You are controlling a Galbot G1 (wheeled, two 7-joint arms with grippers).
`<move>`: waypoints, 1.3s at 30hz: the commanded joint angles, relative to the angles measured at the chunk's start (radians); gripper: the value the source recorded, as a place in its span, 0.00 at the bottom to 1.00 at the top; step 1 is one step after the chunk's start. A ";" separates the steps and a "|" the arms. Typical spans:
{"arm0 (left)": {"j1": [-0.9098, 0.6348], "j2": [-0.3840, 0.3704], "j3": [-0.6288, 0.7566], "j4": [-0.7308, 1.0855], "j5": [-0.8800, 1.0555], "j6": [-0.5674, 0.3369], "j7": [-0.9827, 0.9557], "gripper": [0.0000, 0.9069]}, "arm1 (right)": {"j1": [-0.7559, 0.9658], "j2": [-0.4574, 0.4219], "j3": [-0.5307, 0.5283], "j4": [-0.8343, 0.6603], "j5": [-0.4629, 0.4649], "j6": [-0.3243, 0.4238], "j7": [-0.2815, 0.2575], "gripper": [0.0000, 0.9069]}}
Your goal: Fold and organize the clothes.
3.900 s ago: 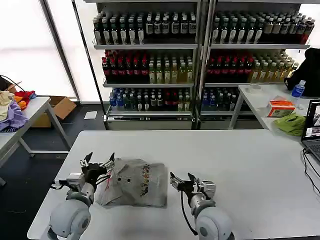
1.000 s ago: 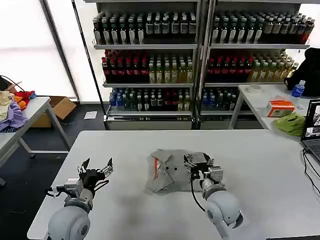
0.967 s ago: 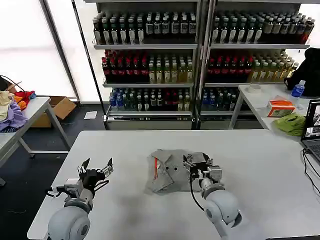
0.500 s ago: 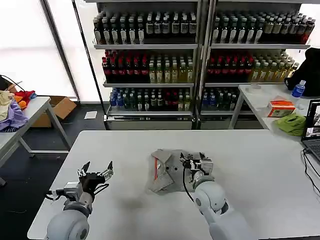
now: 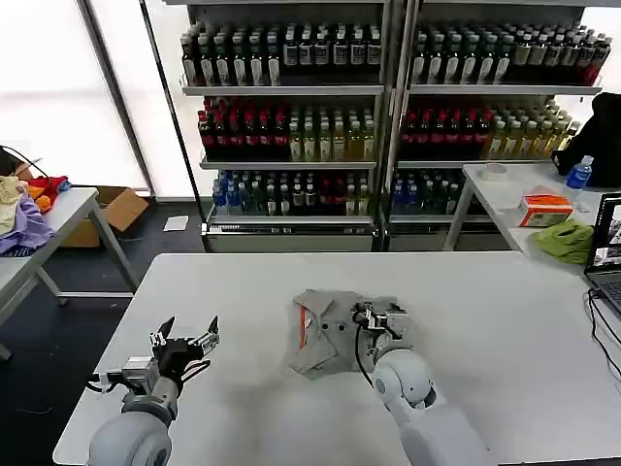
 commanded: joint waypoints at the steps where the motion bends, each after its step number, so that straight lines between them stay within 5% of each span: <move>1: 0.006 -0.002 0.001 -0.003 0.002 -0.001 0.001 1.00 | 0.001 0.010 0.006 -0.028 0.023 -0.006 0.012 1.00; 7: 0.006 0.001 -0.009 -0.012 -0.002 -0.016 0.007 1.00 | -0.029 -0.035 0.029 0.103 0.040 -0.007 0.023 1.00; 15: 0.013 -0.052 -0.033 -0.036 0.005 -0.100 0.022 1.00 | -0.200 -0.159 0.143 0.452 -0.202 0.008 -0.082 1.00; 19: 0.023 -0.084 -0.039 -0.046 0.025 -0.165 0.028 1.00 | -0.332 -0.191 0.270 0.534 -0.214 0.036 -0.118 1.00; 27: 0.046 -0.082 -0.027 -0.053 0.103 -0.163 0.077 1.00 | -0.522 -0.146 0.357 0.527 -0.198 0.145 -0.092 1.00; 39: 0.051 -0.084 -0.015 -0.049 0.105 -0.190 0.070 1.00 | -0.519 -0.120 0.387 0.542 -0.190 0.142 -0.076 1.00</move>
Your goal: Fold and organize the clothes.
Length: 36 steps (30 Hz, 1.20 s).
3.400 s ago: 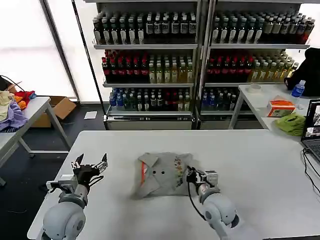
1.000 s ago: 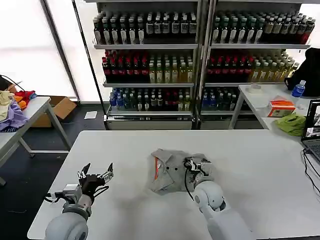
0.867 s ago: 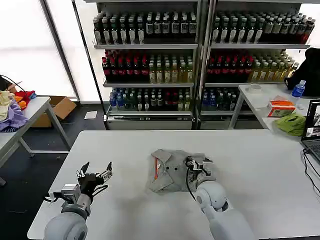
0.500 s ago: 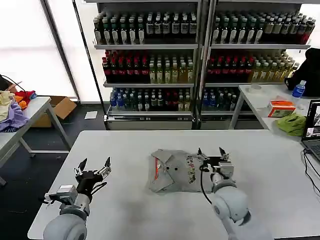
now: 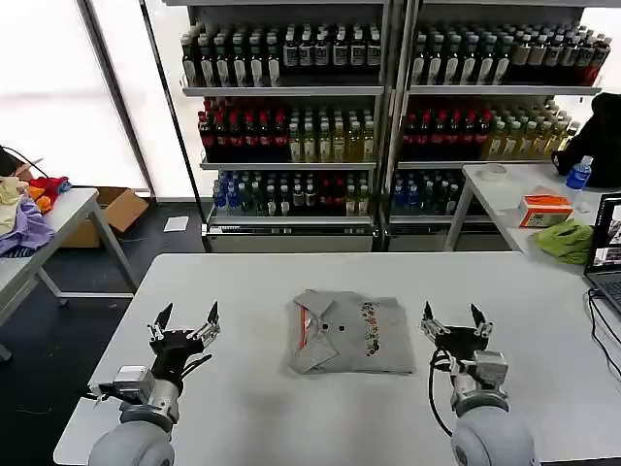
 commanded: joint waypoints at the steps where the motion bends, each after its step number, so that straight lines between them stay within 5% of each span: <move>1: 0.005 -0.008 0.003 0.001 0.021 -0.037 0.015 1.00 | -0.094 0.004 0.074 0.059 -0.022 0.036 0.002 1.00; 36: 0.007 -0.019 0.007 0.017 0.071 -0.055 0.092 1.00 | -0.133 -0.028 0.084 0.086 -0.047 0.026 -0.013 1.00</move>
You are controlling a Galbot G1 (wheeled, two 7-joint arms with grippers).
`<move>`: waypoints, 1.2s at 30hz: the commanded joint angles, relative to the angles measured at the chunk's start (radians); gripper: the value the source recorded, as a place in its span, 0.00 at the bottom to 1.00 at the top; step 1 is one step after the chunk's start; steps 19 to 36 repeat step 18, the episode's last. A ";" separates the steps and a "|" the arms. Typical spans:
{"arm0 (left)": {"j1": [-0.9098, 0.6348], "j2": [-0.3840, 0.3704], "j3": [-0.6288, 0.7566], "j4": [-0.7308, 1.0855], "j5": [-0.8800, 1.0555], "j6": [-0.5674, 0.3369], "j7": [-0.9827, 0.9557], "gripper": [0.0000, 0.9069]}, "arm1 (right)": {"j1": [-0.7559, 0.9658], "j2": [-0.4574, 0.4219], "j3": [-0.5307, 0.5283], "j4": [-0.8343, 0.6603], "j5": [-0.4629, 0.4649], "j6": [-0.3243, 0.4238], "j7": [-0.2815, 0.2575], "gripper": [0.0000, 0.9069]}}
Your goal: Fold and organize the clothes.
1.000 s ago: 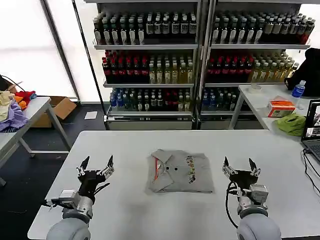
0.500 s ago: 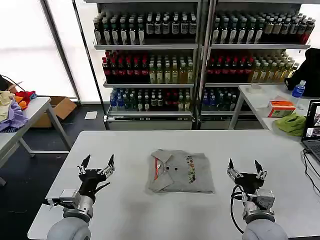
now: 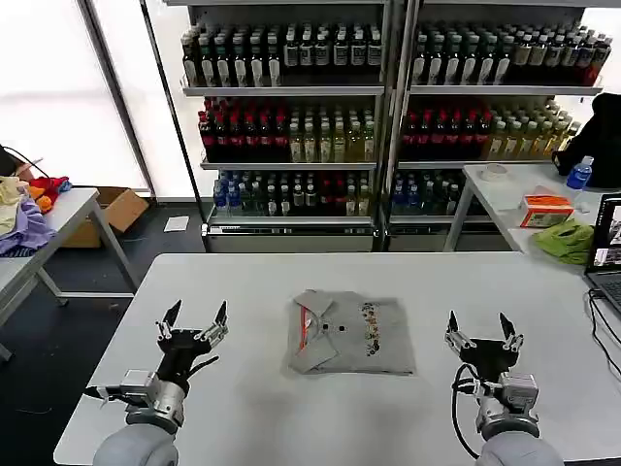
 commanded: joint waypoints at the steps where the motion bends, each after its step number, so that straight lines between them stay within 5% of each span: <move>1: 0.003 -0.003 0.003 0.000 0.012 -0.004 0.012 1.00 | -0.007 0.003 0.000 -0.001 -0.003 0.002 -0.001 1.00; 36: 0.002 -0.004 0.004 0.005 0.010 0.000 0.015 1.00 | -0.006 0.004 -0.005 -0.008 0.000 0.002 -0.002 1.00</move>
